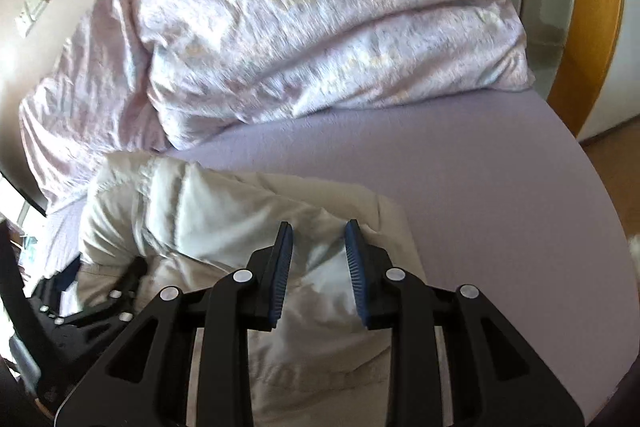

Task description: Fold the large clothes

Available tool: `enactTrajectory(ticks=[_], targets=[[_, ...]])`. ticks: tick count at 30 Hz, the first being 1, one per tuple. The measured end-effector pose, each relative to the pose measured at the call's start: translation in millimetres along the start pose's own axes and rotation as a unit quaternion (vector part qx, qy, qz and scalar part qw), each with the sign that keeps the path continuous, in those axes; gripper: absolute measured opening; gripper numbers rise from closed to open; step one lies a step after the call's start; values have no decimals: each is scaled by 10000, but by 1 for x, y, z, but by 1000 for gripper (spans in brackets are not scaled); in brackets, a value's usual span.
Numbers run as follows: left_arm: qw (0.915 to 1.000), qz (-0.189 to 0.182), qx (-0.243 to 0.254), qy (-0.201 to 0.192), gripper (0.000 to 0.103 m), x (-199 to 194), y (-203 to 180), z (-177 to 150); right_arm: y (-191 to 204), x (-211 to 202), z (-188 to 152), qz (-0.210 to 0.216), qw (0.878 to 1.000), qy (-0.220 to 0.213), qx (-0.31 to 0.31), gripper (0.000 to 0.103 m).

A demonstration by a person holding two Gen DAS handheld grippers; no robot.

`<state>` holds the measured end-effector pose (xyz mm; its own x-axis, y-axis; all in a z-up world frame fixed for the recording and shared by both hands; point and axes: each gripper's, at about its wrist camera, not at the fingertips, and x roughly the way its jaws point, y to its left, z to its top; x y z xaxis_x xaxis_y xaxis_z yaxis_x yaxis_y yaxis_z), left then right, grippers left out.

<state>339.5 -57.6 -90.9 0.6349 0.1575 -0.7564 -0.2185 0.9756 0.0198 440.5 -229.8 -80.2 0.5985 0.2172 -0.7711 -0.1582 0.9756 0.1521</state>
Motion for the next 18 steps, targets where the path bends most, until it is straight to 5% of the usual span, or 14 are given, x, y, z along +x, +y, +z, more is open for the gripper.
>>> enactTrajectory(ticks=[8, 18], targets=[[9999, -98, 14, -57, 101, 0, 1, 0, 24, 24, -29, -645, 9948, -170, -769, 30], [9999, -83, 41, -94, 101, 0, 0, -1, 20, 34, -33, -517, 9959, -75, -745, 30]])
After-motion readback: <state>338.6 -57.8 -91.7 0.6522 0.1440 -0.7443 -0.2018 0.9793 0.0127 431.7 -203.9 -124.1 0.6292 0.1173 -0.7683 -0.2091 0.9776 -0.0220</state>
